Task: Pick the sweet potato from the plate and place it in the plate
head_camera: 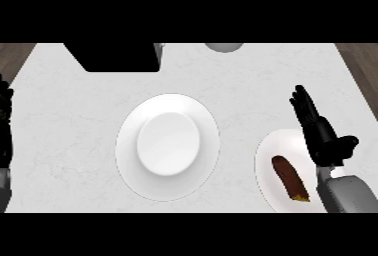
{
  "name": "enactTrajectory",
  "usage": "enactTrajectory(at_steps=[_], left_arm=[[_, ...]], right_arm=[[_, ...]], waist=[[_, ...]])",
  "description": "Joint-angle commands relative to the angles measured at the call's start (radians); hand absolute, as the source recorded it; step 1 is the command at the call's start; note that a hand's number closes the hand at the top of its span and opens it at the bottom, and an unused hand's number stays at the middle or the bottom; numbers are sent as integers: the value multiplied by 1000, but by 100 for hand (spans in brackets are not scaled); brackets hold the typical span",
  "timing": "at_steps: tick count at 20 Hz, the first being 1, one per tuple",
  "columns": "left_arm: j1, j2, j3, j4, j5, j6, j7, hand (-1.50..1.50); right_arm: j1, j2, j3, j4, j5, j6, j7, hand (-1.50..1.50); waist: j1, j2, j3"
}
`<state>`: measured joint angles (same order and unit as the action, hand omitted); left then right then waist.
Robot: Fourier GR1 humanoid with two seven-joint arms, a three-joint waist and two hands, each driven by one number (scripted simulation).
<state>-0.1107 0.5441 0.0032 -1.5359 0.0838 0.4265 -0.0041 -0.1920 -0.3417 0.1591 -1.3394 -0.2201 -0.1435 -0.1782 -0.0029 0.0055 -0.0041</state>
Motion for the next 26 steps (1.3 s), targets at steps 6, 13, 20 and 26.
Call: enactTrajectory(at_steps=[6, 13, 20, 26], left_arm=[[64, -130, -130, 93, 104, -232, -111, 0], [67, -178, -146, 197, 128, -294, -133, 0], [106, -194, -122, 201, 103, -334, -202, 0], [71, -176, -104, 187, 113, -358, -138, 0]], right_arm=[[-52, 124, 117, -69, -85, 69, 271, 150], [195, 198, 188, -99, 311, -373, -106, -150], [439, 83, 188, -321, 399, -426, -108, -150], [513, -83, 175, -487, 559, -398, 189, -150]], waist=[[0, -2, 0], [-17, -5, 3], [-7, -8, 4], [-4, -7, 2]])
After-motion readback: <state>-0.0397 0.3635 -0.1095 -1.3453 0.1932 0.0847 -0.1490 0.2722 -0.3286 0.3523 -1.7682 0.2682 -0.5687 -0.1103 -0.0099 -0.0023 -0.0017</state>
